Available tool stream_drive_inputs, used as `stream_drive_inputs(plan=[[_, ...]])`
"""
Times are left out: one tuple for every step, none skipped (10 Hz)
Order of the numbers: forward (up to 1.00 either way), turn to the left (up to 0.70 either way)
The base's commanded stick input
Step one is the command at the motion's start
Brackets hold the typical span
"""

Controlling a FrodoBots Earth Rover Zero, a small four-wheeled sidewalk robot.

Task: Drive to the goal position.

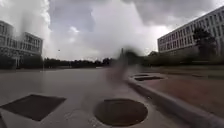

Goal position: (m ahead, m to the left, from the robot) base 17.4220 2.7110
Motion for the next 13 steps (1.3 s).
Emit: stream_drive_inputs(plan=[[0.70,0.03],[0.70,0.02],[0.70,0.02],[0.70,0.02],[0.70,0.03],[0.70,0.14],[0.70,0.29],[0.70,0.33],[0.70,0.11],[0.70,0.03],[0.70,0.02],[0.70,0.02],[0.70,0.01]])
